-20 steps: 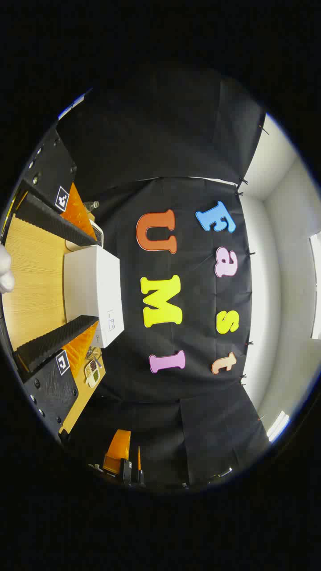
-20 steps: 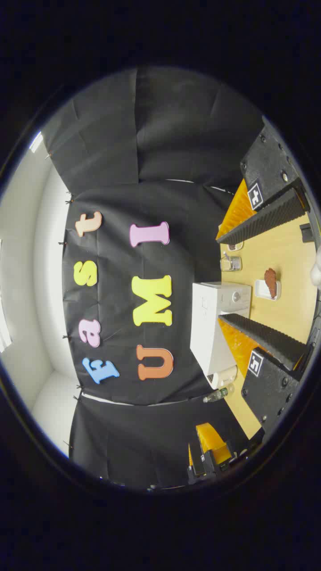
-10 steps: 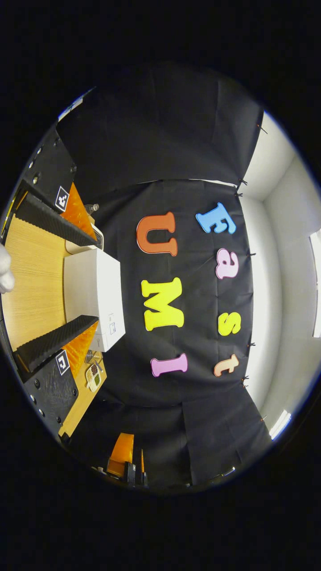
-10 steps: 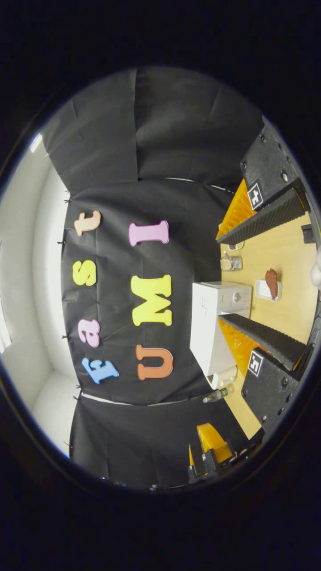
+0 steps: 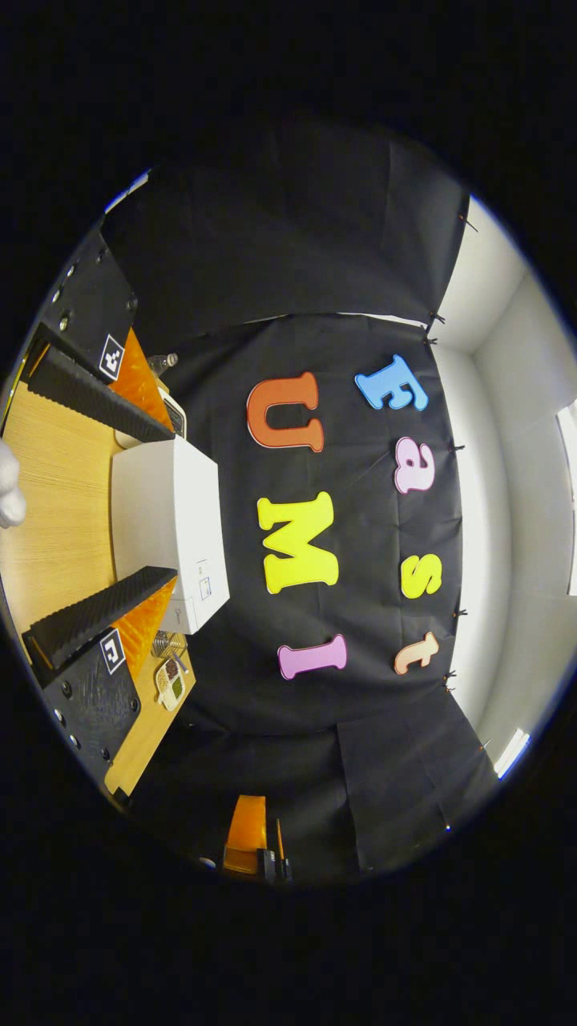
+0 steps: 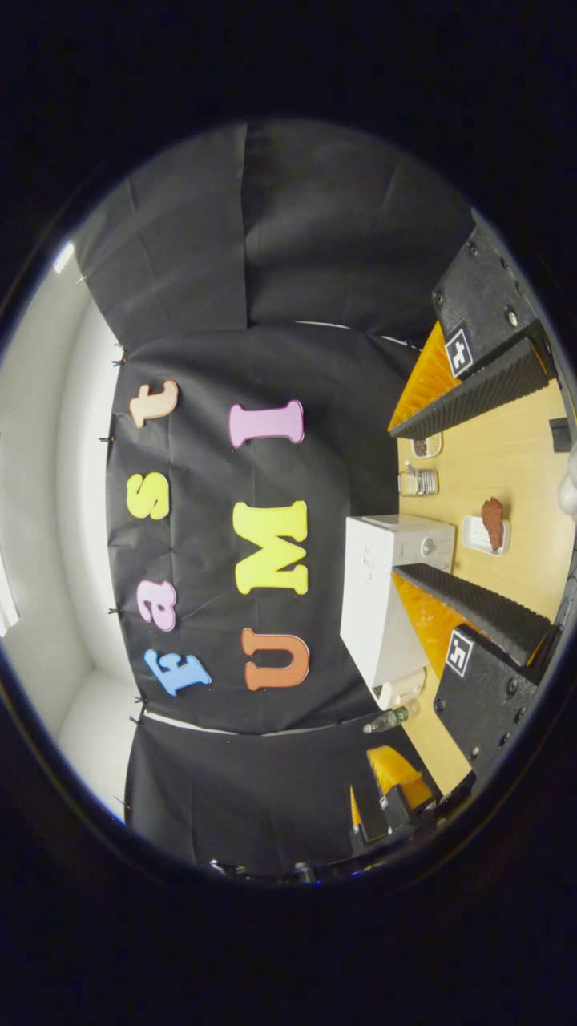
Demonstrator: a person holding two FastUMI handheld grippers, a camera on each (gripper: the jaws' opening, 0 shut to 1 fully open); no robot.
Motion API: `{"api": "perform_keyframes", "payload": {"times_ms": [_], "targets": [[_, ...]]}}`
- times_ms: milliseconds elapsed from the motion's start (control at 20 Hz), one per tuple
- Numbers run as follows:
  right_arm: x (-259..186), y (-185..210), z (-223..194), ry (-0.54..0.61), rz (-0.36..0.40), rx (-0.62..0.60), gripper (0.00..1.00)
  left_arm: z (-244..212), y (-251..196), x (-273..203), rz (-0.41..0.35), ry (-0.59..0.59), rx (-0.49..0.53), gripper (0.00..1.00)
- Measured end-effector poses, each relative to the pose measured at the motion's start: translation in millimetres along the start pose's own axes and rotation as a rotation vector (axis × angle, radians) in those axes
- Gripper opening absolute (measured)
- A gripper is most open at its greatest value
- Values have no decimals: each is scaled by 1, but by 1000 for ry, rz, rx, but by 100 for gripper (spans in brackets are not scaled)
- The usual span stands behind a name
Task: Open the microwave oven with the left hand, put the food in, and close the microwave oven.
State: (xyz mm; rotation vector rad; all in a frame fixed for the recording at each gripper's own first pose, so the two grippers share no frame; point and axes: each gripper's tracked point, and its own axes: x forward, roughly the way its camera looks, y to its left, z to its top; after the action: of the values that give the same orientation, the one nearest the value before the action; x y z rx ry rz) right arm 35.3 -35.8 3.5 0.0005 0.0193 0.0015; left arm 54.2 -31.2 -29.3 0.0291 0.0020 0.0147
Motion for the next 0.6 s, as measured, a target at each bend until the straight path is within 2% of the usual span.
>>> {"api": "perform_keyframes", "payload": {"times_ms": [350, 600], "targets": [[21, -46, 14, 3, -29, -9, 99, -66, -81, 72, -91, 44, -85, 96], [31, -79, 9, 40, -69, -41, 99, -113, -122, 143, -102, 42, -38, 96]]}}
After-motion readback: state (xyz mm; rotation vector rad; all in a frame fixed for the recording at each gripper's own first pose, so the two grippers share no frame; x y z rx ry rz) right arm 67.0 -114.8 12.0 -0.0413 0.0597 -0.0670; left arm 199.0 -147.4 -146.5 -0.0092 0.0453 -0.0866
